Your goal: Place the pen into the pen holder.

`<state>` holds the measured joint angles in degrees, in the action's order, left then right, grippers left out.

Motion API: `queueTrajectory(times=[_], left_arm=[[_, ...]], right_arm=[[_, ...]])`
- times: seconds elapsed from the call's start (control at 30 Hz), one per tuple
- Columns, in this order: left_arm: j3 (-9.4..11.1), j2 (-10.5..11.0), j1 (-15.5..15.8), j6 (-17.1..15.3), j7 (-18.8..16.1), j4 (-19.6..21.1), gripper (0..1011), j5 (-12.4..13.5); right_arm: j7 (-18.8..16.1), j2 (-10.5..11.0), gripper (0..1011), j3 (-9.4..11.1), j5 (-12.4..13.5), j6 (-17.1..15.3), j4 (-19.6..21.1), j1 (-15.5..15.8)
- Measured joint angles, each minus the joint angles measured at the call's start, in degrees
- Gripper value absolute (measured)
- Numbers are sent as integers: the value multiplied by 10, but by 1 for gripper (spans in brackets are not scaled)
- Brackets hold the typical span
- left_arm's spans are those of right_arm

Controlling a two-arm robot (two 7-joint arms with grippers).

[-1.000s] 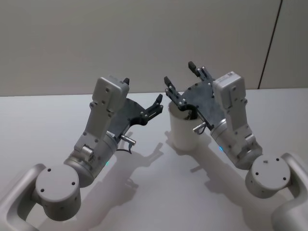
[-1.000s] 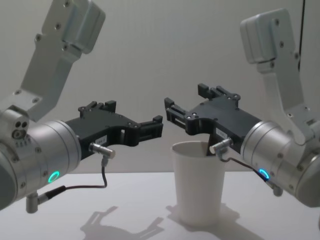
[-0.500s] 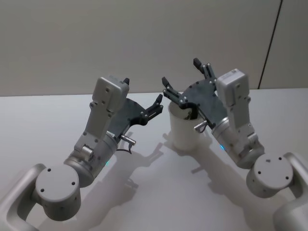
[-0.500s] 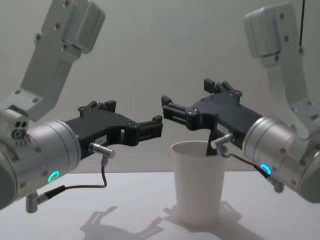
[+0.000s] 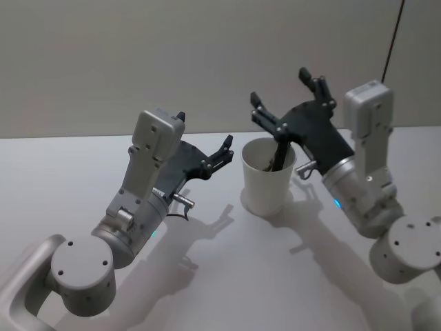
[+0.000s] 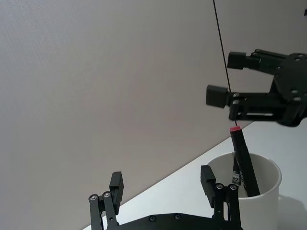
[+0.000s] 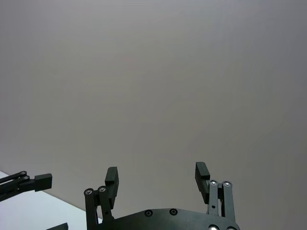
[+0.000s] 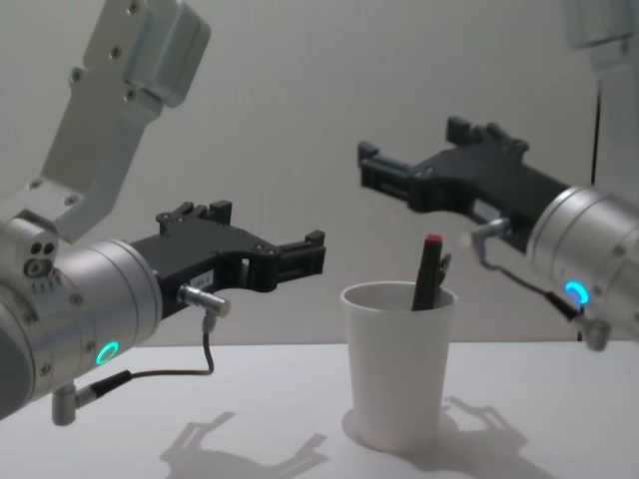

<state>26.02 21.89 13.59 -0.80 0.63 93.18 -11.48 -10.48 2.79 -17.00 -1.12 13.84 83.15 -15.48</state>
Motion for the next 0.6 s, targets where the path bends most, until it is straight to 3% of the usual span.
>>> queueTrajectory(times=[0.33,0.6], left_arm=[[0,0,0,0,0,0,1001,0],[0,0,0,0,0,0,1001,0]], right_arm=[[24,22,1001,13,26,-32,61,30],[27,28,1001,15,34,-39,68,37]])
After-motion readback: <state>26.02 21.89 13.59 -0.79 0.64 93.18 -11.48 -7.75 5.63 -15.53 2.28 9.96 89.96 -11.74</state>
